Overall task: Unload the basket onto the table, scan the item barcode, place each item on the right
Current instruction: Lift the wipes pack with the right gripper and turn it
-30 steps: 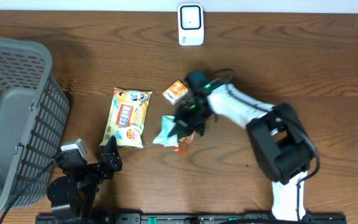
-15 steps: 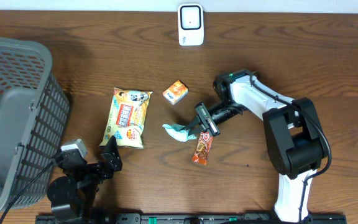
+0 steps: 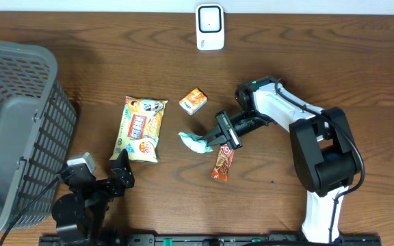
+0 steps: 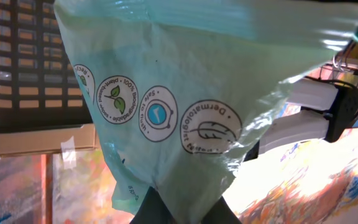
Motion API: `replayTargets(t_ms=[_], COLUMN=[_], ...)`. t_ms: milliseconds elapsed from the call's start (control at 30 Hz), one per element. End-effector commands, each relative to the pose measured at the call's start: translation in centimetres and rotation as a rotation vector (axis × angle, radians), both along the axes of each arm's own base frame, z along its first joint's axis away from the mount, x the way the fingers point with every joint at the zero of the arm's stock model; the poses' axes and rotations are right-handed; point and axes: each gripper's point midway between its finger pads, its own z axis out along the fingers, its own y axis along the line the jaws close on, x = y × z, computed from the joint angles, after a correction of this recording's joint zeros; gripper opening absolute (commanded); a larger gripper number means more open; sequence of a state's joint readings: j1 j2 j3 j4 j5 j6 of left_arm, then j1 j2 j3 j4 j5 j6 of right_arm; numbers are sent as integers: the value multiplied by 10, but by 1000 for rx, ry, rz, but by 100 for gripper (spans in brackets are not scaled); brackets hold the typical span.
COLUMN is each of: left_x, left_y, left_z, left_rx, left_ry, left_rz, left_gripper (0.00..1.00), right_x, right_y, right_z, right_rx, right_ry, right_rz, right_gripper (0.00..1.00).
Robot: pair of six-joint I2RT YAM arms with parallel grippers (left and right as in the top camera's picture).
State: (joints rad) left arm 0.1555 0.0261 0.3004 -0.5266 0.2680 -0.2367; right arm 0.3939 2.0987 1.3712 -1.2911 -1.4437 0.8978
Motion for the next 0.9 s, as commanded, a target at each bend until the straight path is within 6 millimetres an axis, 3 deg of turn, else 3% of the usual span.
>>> replayTargets(t_ms=[0, 67, 167, 200, 267, 333, 433, 533, 600, 767, 833, 867], left_x=[0, 0, 0, 0, 0, 0, 0, 0, 0, 0, 0, 0], left_y=[-2, -2, -2, -2, -2, -2, -2, -2, -2, -2, -2, -2], left_z=[0, 0, 0, 0, 0, 0, 0, 0, 0, 0, 0, 0], left_rx=[-8, -8, -8, -8, -8, -8, -8, -8, -8, -8, -8, -8], left_ry=[-4, -4, -4, -4, -4, -4, -4, -4, -4, -4, -4, -4], left_rz=[-7, -7, -7, -7, -7, -7, -7, -7, -7, -7, -7, -7], left_gripper=[98, 98, 98, 98, 98, 98, 98, 98, 98, 98, 98, 98], right_x=[1, -1, 2, 7, 10, 10, 7, 9, 13, 29, 37, 42], right_y=[2, 1, -6, -9, -13, -24, -53, -115, -142, -169, -184, -199], right_z=[18, 11, -25, -36, -43, -53, -77, -113, -122, -131, -133, -133], right_rx=[59, 33, -37, -5, 77, 75, -57, -397, -543, -698, -770, -847], right_ry=[-21, -56, -345, -545, -777, -888, -923, -877, -863, -923, -945, -946], right_rz=[-18, 3, 105, 165, 239, 316, 456, 680, 764, 878, 943, 1005], right_gripper=[1, 2, 2, 2, 2, 2, 2, 1, 1, 1, 6, 1])
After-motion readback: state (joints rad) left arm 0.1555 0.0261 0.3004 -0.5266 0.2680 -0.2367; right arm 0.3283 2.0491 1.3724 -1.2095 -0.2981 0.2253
